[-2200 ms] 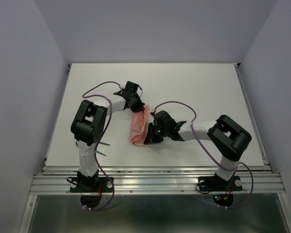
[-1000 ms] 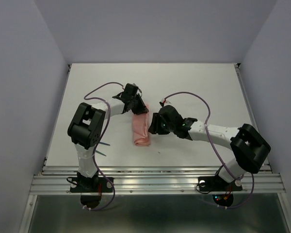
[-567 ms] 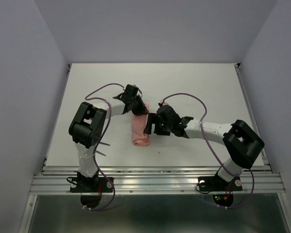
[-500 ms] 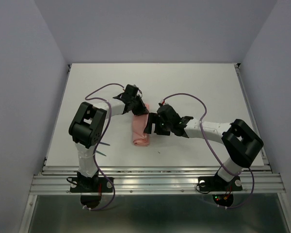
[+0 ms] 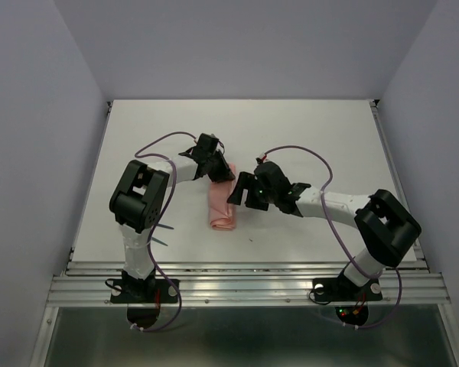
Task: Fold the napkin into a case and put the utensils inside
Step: Fold the 2/3-rectangle-folded napkin at the center of the board.
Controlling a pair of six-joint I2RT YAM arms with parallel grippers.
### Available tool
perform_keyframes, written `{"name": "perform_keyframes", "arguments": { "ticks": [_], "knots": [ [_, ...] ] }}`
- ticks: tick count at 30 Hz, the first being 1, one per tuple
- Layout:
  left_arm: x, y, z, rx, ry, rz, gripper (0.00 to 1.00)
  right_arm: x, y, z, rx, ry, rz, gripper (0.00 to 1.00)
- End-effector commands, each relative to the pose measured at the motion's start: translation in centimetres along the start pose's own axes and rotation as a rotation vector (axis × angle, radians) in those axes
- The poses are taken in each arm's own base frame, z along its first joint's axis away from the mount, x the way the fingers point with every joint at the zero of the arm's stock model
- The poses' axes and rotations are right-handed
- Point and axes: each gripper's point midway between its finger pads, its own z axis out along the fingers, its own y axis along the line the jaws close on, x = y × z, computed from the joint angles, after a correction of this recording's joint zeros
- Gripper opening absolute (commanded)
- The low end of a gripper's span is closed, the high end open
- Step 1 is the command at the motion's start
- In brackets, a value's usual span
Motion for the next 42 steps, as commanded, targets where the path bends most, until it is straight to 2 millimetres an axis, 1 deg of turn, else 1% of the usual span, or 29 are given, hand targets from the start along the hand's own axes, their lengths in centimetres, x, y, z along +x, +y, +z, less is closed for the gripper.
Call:
{"name": "perform_keyframes", "arguments": {
  "ticks": [1, 3, 4, 5, 6, 9, 10, 14, 16, 17, 20, 21, 23, 24, 25, 26, 27, 28, 29, 30, 32, 33, 34, 35, 37, 38, 39, 41, 42],
  "knots": [
    [0.1, -0.4, 0.0, 0.014, 0.002, 0.015, 0.21, -2.4, 2.3, -0.7, -0.074, -0.089, 0.007, 0.82],
    [0.1, -0.5, 0.0, 0.018, 0.004, 0.017, 0.21, -1.3, 2.3, 0.5, -0.08, -0.024, 0.01, 0.83],
    [0.0, -0.6, -0.1, 0.019, 0.003, 0.016, 0.21, -0.1, 1.9, 1.3, -0.078, 0.025, 0.021, 0.83],
    [0.0, -0.6, -0.1, 0.019, 0.003, 0.017, 0.21, 0.0, 2.2, 1.3, -0.091, 0.035, 0.026, 0.83],
    [-0.1, -0.7, -0.1, 0.018, -0.001, 0.016, 0.21, 0.7, 1.5, 2.0, -0.08, 0.059, 0.035, 0.83],
    [-0.2, -0.8, -0.2, 0.018, -0.003, 0.016, 0.21, 2.2, 0.9, 3.0, -0.098, 0.104, 0.048, 0.82],
    [-0.3, -0.9, -0.3, 0.02, -0.005, 0.019, 0.21, 2.3, 1.1, 3.2, -0.113, 0.107, 0.05, 0.82],
    [-0.3, -0.9, -0.3, 0.018, -0.005, 0.017, 0.21, 3.4, -0.3, 4.3, -0.084, 0.126, 0.068, 0.77],
    [-0.2, -0.8, -0.3, 0.015, -0.002, 0.016, 0.21, 3.8, -0.7, 4.5, -0.081, 0.13, 0.075, 0.69],
    [-0.2, -0.8, -0.3, 0.015, -0.002, 0.017, 0.21, 3.7, -0.7, 4.4, -0.082, 0.128, 0.084, 0.62],
    [-0.2, -0.9, -0.3, 0.016, -0.003, 0.016, 0.21, 3.8, -1.0, 4.6, -0.069, 0.122, 0.092, 0.54],
    [-0.2, -0.8, -0.4, 0.015, -0.004, 0.016, 0.21, 3.8, -1.2, 4.6, -0.065, 0.121, 0.094, 0.47],
    [-0.4, -1.1, -0.6, 0.018, -0.01, 0.02, 0.22, 3.8, -1.3, 4.6, -0.06, 0.118, 0.099, 0.42],
    [-0.6, -1.2, -0.8, 0.021, -0.015, 0.025, 0.22, 3.8, -1.3, 4.7, -0.059, 0.116, 0.099, 0.36],
    [-0.6, -1.4, -0.9, 0.026, -0.017, 0.027, 0.22, 3.8, -1.4, 4.7, -0.056, 0.117, 0.099, 0.33],
    [-1.0, -1.9, -1.2, 0.036, -0.028, 0.04, 0.23, 3.9, -1.5, 4.7, -0.053, 0.117, 0.102, 0.31],
    [-0.9, -1.7, -1.5, 0.023, -0.021, 0.044, 0.24, 3.9, -1.6, 4.7, -0.051, 0.118, 0.103, 0.3],
    [-1.1, -2.0, -2.0, 0.021, -0.028, 0.052, 0.26, 3.9, -1.6, 4.7, -0.052, 0.118, 0.103, 0.29],
    [-1.6, -2.6, -2.4, 0.028, -0.04, 0.063, 0.27, 4.0, -1.6, 4.7, -0.052, 0.12, 0.103, 0.27],
    [-2.1, -3.1, -3.0, 0.035, -0.055, 0.084, 0.29, 3.9, -1.5, 4.8, -0.053, 0.121, 0.103, 0.21],
    [-2.8, -3.9, -3.9, 0.033, -0.069, 0.105, 0.36, 4.0, -1.5, 4.9, -0.054, 0.125, 0.102, 0.17],
    [-3.2, -4.3, -4.4, 0.035, -0.085, 0.128, 0.38, 4.1, -1.6, 5.0, -0.054, 0.128, 0.099, 0.12],
    [-3.3, -4.3, -4.7, 0.025, -0.082, 0.137, 0.44, 4.0, -1.4, 5.0, -0.057, 0.129, 0.099, 0.11],
    [-3.8, -4.9, -5.2, 0.032, -0.098, 0.149, 0.48, 4.0, -1.4, 5.0, -0.058, 0.128, 0.1, 0.1],
    [-4.4, -5.5, -5.9, 0.029, -0.112, 0.179, 0.58, 4.1, -1.4, 5.0, -0.06, 0.131, 0.098, 0.09],
    [-4.3, -5.3, -6.0, 0.02, -0.11, 0.187, 0.61, 4.0, -1.4, 5.0, -0.061, 0.129, 0.098, 0.09],
    [-4.8, -5.7, -6.4, 0.019, -0.123, 0.195, 0.62, 4.0, -1.4, 5.0, -0.061, 0.128, 0.097, 0.09],
    [-4.9, -5.7, -6.8, 0.008, -0.125, 0.216, 0.63, 4.0, -1.3, 5.0, -0.063, 0.129, 0.096, 0.09],
    [-5.3, -6.0, -7.2, 0.003, -0.142, 0.222, 0.63, 4.0, -1.3, 5.0, -0.062, 0.128, 0.096, 0.09]
  ]
}}
